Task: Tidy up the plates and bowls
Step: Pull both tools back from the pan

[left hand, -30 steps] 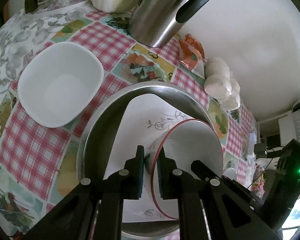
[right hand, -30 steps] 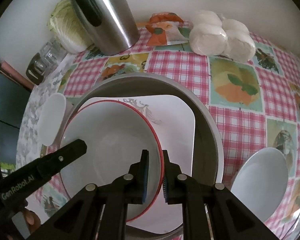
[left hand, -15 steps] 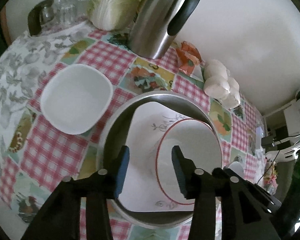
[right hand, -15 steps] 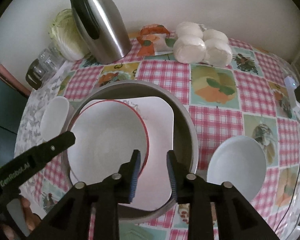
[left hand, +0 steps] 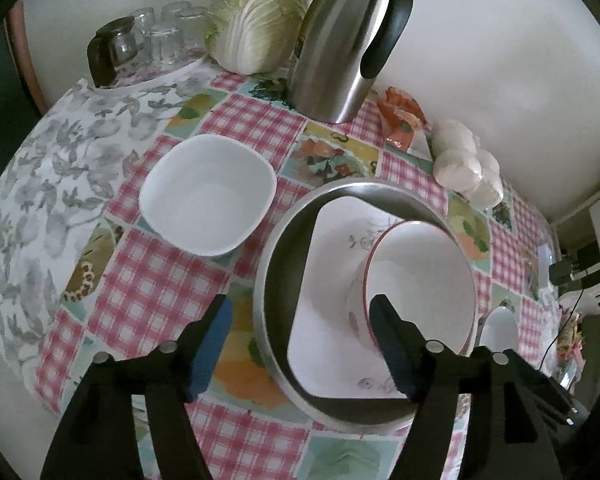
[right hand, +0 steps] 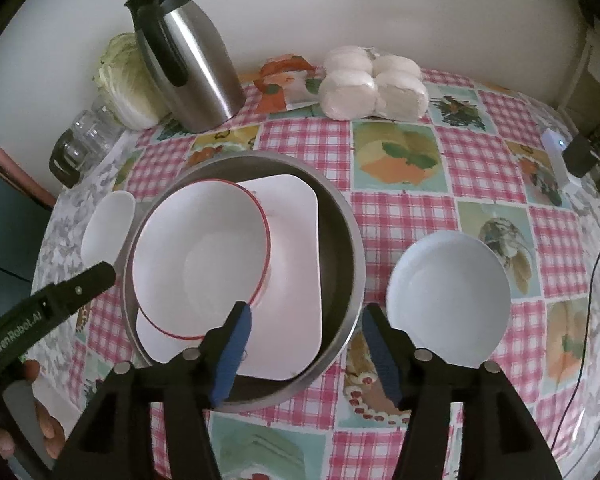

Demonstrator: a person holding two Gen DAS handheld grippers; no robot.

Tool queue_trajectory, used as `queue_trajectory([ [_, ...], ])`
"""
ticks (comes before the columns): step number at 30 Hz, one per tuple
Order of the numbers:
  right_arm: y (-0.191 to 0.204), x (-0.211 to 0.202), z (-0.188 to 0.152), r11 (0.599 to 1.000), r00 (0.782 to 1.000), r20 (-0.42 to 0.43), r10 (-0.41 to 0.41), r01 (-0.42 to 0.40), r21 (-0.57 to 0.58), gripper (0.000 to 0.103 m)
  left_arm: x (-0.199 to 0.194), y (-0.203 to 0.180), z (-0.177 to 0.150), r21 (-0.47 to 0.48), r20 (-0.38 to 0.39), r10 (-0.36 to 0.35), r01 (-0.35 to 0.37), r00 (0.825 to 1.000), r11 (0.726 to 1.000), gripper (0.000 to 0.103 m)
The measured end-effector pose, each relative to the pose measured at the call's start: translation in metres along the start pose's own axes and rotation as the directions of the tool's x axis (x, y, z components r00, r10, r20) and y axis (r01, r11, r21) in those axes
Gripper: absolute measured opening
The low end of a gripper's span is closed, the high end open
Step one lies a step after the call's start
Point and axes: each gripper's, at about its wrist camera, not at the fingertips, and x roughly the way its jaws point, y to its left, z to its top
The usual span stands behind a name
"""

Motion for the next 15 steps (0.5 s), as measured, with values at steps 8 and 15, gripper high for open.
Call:
queue_trajectory([
  [8,-0.003,-0.007,-0.016,1.0,1.0,0.011,0.002,-0.002,-0.001,0.077,-0.003,0.004,-0.019,0.009,0.004,0.019,-0.019,1.0,1.0,0.086],
  [15,-0.002,-0.016,-0.028,1.0,0.999,0.035,-0.001,0.001,-0.015,0.086,-0.007,0.009,-0.031,0.005,0.023,0.029,-0.029,0.999,1.0,0.092],
])
